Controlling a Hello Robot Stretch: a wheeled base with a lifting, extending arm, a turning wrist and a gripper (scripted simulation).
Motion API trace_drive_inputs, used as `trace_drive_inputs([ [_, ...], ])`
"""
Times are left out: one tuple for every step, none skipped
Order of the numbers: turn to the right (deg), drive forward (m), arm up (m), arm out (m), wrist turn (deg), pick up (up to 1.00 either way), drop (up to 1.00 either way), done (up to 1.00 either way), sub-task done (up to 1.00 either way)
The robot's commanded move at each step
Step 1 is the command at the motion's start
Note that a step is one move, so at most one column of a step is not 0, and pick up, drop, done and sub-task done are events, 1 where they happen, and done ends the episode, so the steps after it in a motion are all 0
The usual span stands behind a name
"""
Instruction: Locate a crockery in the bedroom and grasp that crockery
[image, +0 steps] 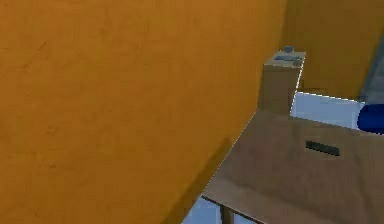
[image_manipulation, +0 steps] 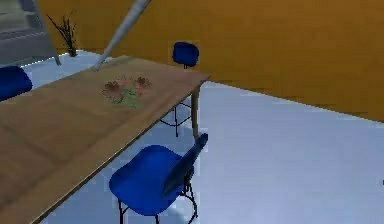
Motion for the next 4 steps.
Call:
trace_drive_inputs([
  [45.0,0.00,0.00,0.00,0.0,0.00,0.00,0.00,0.00],
  [45.0,0.00,0.00,0.00,0.0,0.00,0.00,0.00,0.00],
  [45.0,0.00,0.00,0.00,0.0,0.00,0.00,0.00,0.00],
  [9.0,0.00,0.00,0.00,0.0,0.00,0.00,0.00,0.00],
])
